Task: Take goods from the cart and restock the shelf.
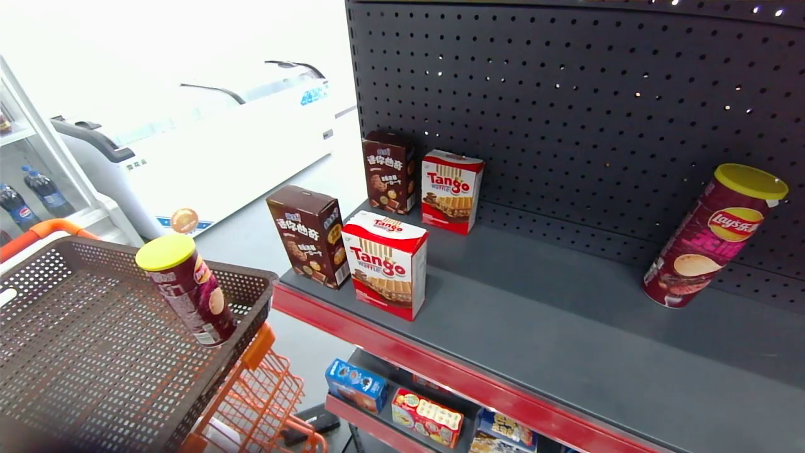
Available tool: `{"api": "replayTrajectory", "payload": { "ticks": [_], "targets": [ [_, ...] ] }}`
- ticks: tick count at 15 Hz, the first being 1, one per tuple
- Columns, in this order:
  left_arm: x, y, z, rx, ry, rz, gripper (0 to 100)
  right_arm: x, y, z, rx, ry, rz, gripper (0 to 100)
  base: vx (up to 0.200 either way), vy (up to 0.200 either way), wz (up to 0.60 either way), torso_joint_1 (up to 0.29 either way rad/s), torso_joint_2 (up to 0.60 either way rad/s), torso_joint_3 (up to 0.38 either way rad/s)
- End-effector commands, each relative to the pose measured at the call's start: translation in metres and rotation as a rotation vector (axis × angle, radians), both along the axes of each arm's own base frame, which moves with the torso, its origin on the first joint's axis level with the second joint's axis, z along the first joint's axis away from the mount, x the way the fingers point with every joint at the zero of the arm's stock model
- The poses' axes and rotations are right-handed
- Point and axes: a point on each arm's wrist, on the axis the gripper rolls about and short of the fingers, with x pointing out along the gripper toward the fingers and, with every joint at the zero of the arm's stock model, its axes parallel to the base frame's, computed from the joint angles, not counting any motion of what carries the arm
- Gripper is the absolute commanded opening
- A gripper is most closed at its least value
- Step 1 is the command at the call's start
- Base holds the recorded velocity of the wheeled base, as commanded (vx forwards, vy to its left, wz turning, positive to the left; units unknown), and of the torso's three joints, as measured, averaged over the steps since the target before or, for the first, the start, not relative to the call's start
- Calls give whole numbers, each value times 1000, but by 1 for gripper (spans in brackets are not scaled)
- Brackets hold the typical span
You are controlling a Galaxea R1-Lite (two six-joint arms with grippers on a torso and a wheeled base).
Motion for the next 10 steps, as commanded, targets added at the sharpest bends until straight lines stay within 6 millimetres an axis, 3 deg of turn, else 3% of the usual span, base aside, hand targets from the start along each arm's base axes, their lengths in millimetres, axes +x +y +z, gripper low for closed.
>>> {"api": "replayTrajectory", "payload": {
  "ticks": [1, 4, 5, 8, 9, 10],
  "targets": [
    [44, 4, 34, -42, 209, 70, 100, 0, 0, 0, 0, 1, 0, 100, 0, 0, 0, 0, 0, 0],
    [85, 11, 55, -55, 265, 91, 100, 0, 0, 0, 0, 1, 2, 100, 0, 0, 0, 0, 0, 0],
    [118, 19, 53, -54, 285, 120, 100, 0, 0, 0, 0, 1, 0, 100, 0, 0, 0, 0, 0, 0],
    [153, 26, 38, -43, 330, 116, 100, 0, 0, 0, 0, 1, 0, 100, 0, 0, 0, 0, 0, 0],
    [175, 28, 31, -17, 333, 97, 100, 0, 0, 0, 0, 1, 0, 100, 0, 0, 0, 0, 0, 0],
    [175, 28, 31, -17, 333, 97, 100, 0, 0, 0, 0, 1, 0, 100, 0, 0, 0, 0, 0, 0]
  ]
}}
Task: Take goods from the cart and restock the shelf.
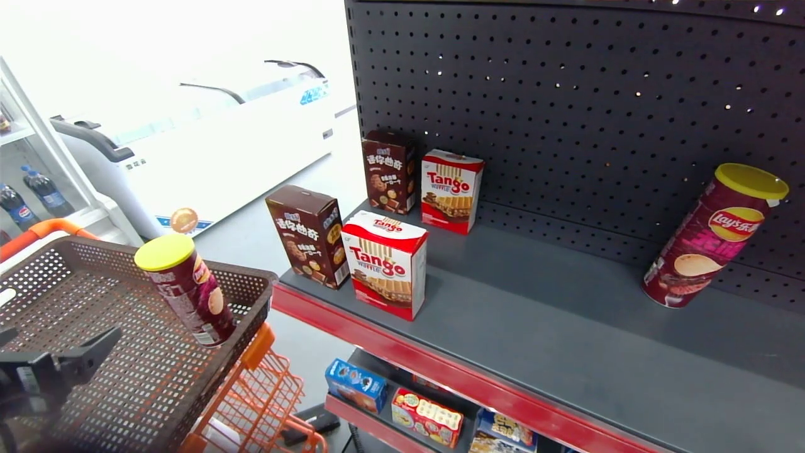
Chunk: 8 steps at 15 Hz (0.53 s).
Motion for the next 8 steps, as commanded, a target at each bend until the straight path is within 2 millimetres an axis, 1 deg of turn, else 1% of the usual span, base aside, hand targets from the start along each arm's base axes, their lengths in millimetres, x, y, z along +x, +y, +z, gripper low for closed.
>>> {"api": "replayTrajectory", "payload": {
  "ticks": [1, 4, 6, 8],
  "targets": [
    [60, 10, -34, 0, 125, -6, 100, 0, 0, 0, 0, 1, 2, 100, 0, 0, 0, 0, 0, 0],
    [85, 12, -49, 6, 86, -14, 100, 0, 0, 0, 0, 1, 0, 100, 0, 0, 0, 0, 0, 0],
    [99, 13, -58, 13, 59, -21, 100, 0, 0, 0, 0, 1, 0, 100, 0, 0, 0, 0, 0, 0],
    [112, 17, -75, 16, 39, -13, 100, 0, 0, 0, 0, 1, 0, 100, 0, 0, 0, 0, 0, 0]
  ]
}}
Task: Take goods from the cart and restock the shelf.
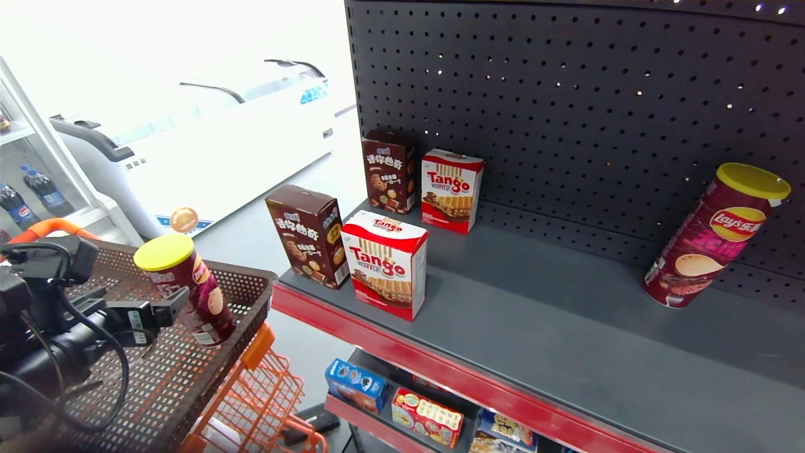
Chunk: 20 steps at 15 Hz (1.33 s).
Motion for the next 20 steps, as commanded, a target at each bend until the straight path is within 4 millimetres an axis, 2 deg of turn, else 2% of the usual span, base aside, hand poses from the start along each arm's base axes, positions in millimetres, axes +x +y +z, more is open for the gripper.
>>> {"api": "replayTrajectory", "payload": {
  "ticks": [1, 2, 8, 12, 13, 19, 20],
  "targets": [
    [18, 3, -36, -11, 77, 2, 100, 0, 0, 0, 0, 1, 1, 100, 0, 0, 0, 0, 0, 0],
    [25, 4, -44, -8, 54, 2, 100, 0, 0, 0, 0, 1, 1, 100, 0, 0, 0, 0, 0, 0],
    [45, 13, -63, -2, 20, 23, 100, 0, 0, 0, 0, 1, 1, 100, 0, 0, 0, 0, 0, 0],
    [55, 21, -63, 1, 0, 46, 100, 0, 0, 0, 0, 1, 1, 100, 0, 0, 0, 0, 0, 0],
    [64, 25, -61, 6, -24, 52, 100, 0, 0, 0, 0, 1, 2, 100, 0, 0, 0, 0, 0, 0],
    [74, 26, -62, 11, -50, 49, 100, 0, 0, 0, 0, -1, 1, 100, 0, 0, 0, 0, 0, 0],
    [75, 26, -60, 14, -59, 49, 0, 0, 0, 0, 0, -1, 2, 100, 0, 0, 0, 0, 0, 0]
  ]
}}
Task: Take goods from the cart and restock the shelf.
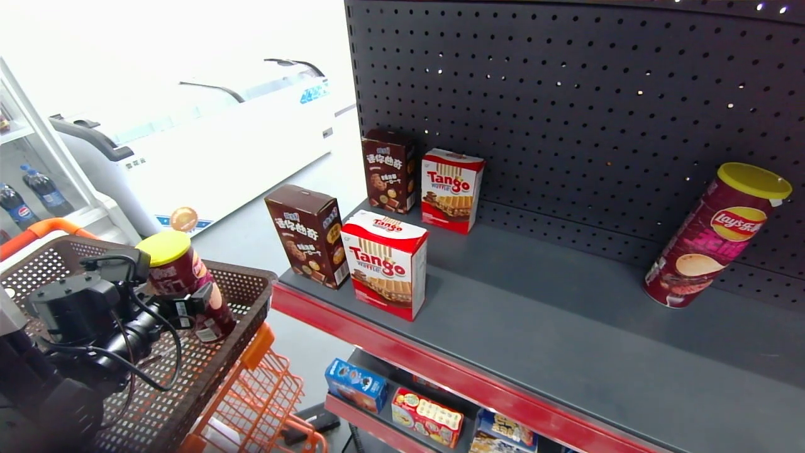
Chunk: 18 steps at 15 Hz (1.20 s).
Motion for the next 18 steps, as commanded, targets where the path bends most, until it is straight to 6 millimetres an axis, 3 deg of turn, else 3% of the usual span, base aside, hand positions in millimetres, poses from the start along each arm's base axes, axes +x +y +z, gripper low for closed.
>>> {"api": "replayTrajectory", "payload": {
  "ticks": [1, 4, 8, 11, 12, 13, 18],
  "targets": [
    [1, 0, 0, 1, 2, -1, 0, 0, 0, 0, 0, 1, 0, 100, 0, 0, 0, 0, 0, 0],
    [-1, -2, 1, 1, 7, -4, 0, 0, 0, 0, 0, 1, 0, 100, 0, 0, 0, 0, 0, 0],
    [-19, -7, 40, 13, -50, -35, 0, 0, 0, 0, 0, 1, 0, 100, 0, 0, 0, 0, 0, 0],
    [-50, -32, 85, 24, -105, -183, 0, 0, 0, 0, 0, 1, 2, 100, 0, 0, 0, 0, 0, 0],
    [-50, -32, 85, 24, -105, -183, 0, 0, 0, 0, 0, 1, 2, 100, 0, 0, 0, 0, 0, 0],
    [-69, -51, 102, 19, -99, -256, 0, 0, 0, 0, 0, 1, 0, 100, 0, 0, 0, 0, 0, 0],
    [-93, -81, 121, 18, -155, -389, 0, 0, 0, 0, 0, 1, 0, 100, 0, 0, 0, 0, 0, 0]
  ]
}}
